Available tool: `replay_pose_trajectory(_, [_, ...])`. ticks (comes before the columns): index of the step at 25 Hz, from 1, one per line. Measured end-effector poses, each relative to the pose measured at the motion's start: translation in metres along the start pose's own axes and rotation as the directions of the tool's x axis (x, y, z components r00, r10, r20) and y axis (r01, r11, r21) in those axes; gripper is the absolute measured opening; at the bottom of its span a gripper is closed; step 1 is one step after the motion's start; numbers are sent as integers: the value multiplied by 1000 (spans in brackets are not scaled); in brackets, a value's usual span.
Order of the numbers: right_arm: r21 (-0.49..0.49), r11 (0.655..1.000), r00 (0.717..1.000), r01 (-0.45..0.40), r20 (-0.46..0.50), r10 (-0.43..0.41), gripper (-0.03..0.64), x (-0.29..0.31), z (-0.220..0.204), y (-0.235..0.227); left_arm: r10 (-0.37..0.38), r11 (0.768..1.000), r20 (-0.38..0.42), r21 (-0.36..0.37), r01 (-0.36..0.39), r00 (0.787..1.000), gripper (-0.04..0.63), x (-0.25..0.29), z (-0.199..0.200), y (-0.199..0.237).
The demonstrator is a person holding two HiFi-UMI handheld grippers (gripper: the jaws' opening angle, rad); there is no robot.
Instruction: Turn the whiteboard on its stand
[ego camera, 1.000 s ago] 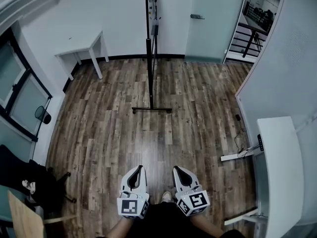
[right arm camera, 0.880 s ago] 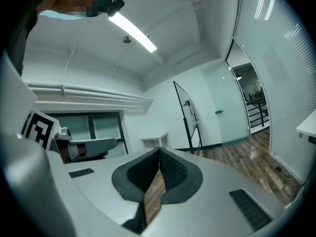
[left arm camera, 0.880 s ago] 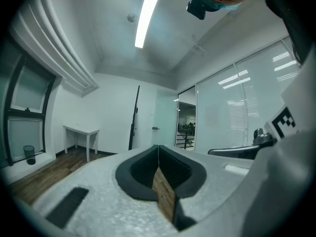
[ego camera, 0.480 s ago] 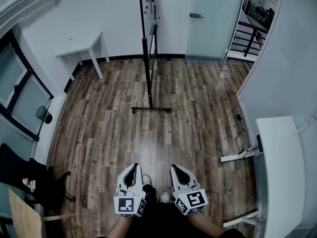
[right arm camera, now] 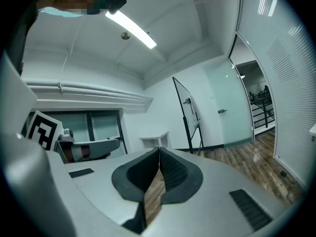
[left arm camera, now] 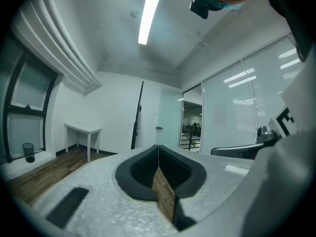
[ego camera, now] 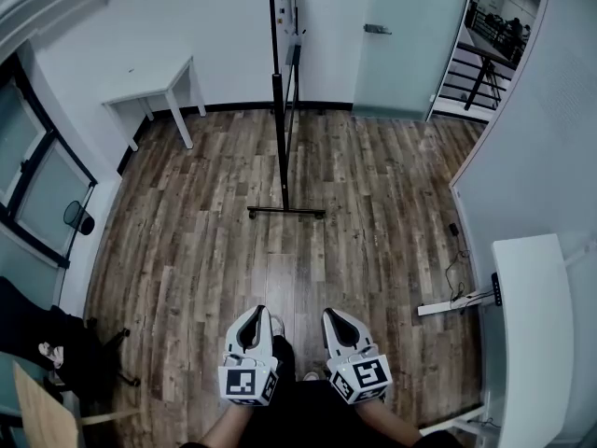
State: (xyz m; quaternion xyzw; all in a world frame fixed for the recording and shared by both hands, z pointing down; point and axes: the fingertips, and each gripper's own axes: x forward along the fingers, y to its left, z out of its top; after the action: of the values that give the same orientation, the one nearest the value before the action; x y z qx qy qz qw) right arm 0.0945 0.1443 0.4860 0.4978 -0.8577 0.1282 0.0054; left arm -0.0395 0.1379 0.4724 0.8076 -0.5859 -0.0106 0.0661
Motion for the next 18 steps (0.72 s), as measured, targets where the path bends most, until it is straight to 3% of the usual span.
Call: replay_pose_trajectory(18, [-1, 997, 997, 83, 8, -83, 14, 216, 46, -33, -82, 996, -23, -28, 81, 996, 17, 182, 28, 137])
